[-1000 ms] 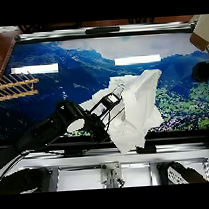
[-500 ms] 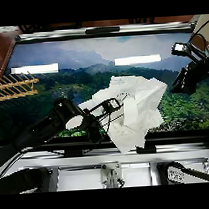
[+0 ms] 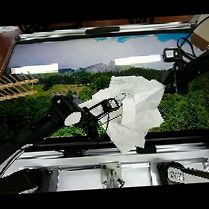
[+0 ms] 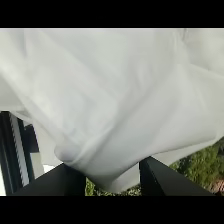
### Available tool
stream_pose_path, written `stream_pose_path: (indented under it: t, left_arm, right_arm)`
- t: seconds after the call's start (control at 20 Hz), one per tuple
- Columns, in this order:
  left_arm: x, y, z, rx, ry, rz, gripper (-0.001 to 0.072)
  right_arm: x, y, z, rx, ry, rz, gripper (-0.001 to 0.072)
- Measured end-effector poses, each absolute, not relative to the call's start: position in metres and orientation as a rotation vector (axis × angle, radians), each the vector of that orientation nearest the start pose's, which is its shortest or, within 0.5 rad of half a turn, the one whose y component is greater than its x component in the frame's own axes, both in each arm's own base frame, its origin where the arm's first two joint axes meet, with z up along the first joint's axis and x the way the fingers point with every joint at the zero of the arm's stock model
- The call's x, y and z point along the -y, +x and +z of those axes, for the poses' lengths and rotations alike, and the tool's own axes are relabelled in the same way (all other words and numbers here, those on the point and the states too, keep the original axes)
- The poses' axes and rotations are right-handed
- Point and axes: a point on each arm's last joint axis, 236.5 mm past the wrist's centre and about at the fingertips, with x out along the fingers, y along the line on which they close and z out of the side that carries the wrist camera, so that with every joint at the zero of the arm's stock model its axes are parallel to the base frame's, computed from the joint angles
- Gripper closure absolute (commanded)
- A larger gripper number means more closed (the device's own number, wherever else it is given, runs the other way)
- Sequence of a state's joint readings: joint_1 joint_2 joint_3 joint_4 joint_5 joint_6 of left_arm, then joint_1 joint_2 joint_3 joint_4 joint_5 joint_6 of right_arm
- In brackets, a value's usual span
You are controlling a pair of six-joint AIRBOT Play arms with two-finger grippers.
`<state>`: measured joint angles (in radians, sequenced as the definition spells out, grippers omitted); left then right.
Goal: Fold the shirts.
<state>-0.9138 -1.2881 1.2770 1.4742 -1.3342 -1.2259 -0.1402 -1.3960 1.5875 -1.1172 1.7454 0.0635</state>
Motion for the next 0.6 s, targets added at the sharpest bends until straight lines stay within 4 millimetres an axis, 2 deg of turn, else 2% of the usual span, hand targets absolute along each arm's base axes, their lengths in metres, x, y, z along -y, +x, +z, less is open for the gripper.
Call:
stream_pose_path:
  t: [0.35, 0.45, 0.5, 0.55, 0.6]
  left_arm:
    - [0.293, 0.23, 0.036, -1.129, 0.828, -1.058, 0.067]
    - [0.288, 0.241, 0.037, -1.105, 0.843, -1.062, 0.0669]
    - [0.285, 0.246, 0.037, -1.098, 0.844, -1.056, 0.0668]
    - [0.282, 0.254, 0.037, -1.08, 0.854, -1.05, 0.0666]
    - [0.28, 0.261, 0.038, -1.067, 0.848, -1.041, 0.0662]
  right_arm:
    - [-0.092, 0.339, 0.083, -0.937, -0.842, 1.426, 0.029]
    - [-0.098, 0.333, 0.077, -0.957, -0.835, 1.453, 0.061]
    - [-0.1, 0.328, 0.075, -0.968, -0.831, 1.475, 0.0647]
    - [-0.102, 0.323, 0.074, -0.995, -0.811, 1.483, 0.0647]
    - [-0.104, 0.327, 0.073, -0.995, -0.803, 1.459, 0.0648]
